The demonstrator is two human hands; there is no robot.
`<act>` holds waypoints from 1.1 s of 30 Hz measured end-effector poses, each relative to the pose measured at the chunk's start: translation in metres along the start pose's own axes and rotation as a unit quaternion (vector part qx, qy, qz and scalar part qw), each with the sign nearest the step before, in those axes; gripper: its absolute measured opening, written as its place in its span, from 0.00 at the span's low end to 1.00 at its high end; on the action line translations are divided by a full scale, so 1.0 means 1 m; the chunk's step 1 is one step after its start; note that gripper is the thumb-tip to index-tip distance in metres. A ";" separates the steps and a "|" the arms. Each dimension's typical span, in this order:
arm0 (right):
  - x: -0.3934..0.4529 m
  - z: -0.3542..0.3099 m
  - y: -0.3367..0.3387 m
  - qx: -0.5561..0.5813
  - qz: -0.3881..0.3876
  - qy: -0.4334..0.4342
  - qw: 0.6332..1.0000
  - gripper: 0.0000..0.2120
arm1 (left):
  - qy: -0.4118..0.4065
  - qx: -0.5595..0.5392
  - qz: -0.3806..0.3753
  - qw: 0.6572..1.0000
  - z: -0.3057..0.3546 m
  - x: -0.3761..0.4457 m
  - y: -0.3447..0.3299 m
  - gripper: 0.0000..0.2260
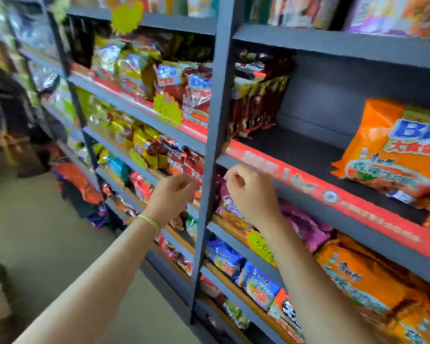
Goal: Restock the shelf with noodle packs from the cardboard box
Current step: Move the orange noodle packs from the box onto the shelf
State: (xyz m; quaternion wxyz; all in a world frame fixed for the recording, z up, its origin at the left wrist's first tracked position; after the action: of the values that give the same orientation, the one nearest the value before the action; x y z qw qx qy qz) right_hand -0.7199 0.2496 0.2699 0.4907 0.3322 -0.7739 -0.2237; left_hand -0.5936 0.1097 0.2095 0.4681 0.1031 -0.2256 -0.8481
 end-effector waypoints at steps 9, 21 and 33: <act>0.015 -0.207 -0.357 0.124 -0.370 0.120 0.913 0.09 | 0.286 0.032 0.157 0.945 -0.294 -0.065 0.237 0.06; -0.085 -0.436 -0.619 0.225 -0.559 0.187 0.776 0.08 | 0.528 0.184 0.288 0.777 -0.534 -0.232 0.423 0.10; -0.142 -0.451 -0.786 -0.203 -0.597 0.356 0.689 0.34 | 0.549 0.162 0.154 0.805 -0.624 -0.215 0.443 0.11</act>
State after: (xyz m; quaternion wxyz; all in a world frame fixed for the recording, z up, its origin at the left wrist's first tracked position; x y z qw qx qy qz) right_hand -0.0361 -0.1890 -0.1567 0.5477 0.6713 -0.1149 -0.4859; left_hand 0.0948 -0.0917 -0.1329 0.6146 0.5902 -0.0781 -0.5176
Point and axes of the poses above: each hand's wrist, its own x-axis towards the middle knuckle, its own y-axis out of the back of the hand, z = x × y, the point moved 9 cm from there along x, towards the middle knuckle, and after that the axes turned 13 degrees about y, right-handed, at the moved point
